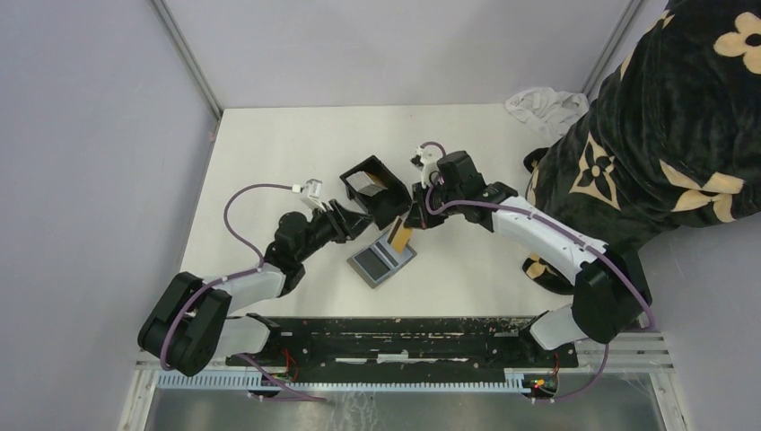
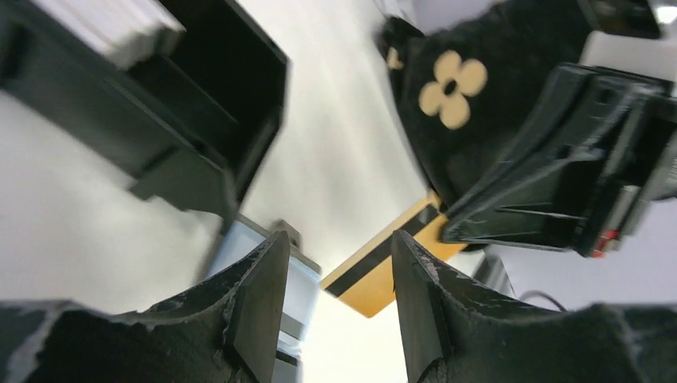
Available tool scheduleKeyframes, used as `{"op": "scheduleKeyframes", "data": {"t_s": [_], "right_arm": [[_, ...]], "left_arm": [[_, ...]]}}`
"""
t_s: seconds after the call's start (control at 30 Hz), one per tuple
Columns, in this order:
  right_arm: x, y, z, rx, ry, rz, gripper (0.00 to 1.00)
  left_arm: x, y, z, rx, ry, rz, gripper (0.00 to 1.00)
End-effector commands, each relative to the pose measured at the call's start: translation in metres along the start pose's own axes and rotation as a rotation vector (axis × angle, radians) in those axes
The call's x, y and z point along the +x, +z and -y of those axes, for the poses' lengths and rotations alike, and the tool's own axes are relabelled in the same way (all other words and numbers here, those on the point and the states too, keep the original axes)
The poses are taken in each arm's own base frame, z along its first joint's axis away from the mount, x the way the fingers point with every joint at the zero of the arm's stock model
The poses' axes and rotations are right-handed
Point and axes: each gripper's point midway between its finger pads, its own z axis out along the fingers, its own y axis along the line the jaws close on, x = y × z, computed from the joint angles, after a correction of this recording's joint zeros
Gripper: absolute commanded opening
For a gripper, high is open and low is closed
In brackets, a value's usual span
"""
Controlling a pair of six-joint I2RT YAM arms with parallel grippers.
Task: Put the credit cards into the card holder
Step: Pick up the credit card from the storage box.
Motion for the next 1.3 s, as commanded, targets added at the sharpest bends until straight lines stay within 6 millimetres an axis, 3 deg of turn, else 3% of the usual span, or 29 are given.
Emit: {"op": "scheduleKeyframes", "data": {"t_s": [0.0, 0.17, 0.5, 1.0, 1.27], "right_arm": [[0.008, -0.019, -0.032, -0.147, 0.016, 0.042, 0.01], [0.025, -0.029, -0.042, -0.215, 0.042, 0.030, 0.01], [0.044, -0.031, -0.055, -0.319, 0.075, -0.004, 0.01], [0.039, -0.033, -0.067, -0.390, 0.083, -0.002, 0.01], [0.035, -0.031, -0.071, -0.414, 0.092, -0.006, 0.01]], "left_arm": [[0.016, -0.012, 0.056, 0.262, 0.131, -0.065, 0.58], [0.041, -0.025, 0.077, 0.377, 0.166, -0.158, 0.58], [0.055, -0.039, 0.082, 0.431, 0.197, -0.218, 0.58], [0.077, -0.038, 0.077, 0.446, 0.192, -0.310, 0.58], [0.093, -0.040, 0.080, 0.488, 0.179, -0.375, 0.48]]}}
